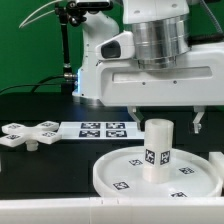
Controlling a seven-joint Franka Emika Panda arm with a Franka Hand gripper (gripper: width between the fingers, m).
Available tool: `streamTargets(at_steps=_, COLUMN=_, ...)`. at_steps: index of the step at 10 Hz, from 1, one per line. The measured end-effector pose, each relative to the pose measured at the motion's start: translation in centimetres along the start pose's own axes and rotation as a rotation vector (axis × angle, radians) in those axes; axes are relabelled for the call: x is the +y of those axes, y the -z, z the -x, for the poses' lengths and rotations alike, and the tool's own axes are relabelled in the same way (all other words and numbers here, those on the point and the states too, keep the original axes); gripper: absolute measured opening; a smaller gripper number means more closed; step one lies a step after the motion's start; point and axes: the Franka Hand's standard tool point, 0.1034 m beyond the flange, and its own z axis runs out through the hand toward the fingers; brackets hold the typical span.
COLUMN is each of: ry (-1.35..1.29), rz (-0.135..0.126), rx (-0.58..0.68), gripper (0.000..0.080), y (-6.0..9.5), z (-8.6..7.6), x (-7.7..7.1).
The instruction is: Assemble round table
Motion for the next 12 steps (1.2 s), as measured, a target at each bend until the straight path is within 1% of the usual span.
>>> streamTargets(at_steps=1, ry=0.022, rz=0.002, rx=-0.019, gripper=0.0649, y=0.5, z=1.1, x=-0.7)
streamTargets(at_steps=2, ry=0.054, rz=-0.016, rx=-0.017, gripper=0.0649, y=0.8, z=1.3, x=-0.4)
streamTargets(at_steps=3, ry=0.083, rz=-0.030, rx=-0.019, gripper=0.0649, y=1.4, z=1.2, x=1.0)
streamTargets(at_steps=4, ry=0.080, rz=-0.024, rx=-0.021, gripper=0.0649, y=2.2, z=1.0, x=2.7)
streamTargets(at_steps=9, ry=0.084, rz=-0.020, rx=-0.020, gripper=0.0649, y=1.9, z=1.0, x=2.6)
streamTargets(at_steps=10, ry=0.174, rz=0.010, rx=-0.020, gripper=0.0649, y=1.5, z=1.2, x=2.8)
streamTargets(at_steps=11, ry=0.252, rz=0.027, rx=-0.045, gripper=0.0649, y=1.3, z=1.3, x=3.3)
streamTargets(at_steps=12, ry=0.271, rz=0.053, rx=-0.057, gripper=0.0649, y=1.2, z=1.2, x=4.0)
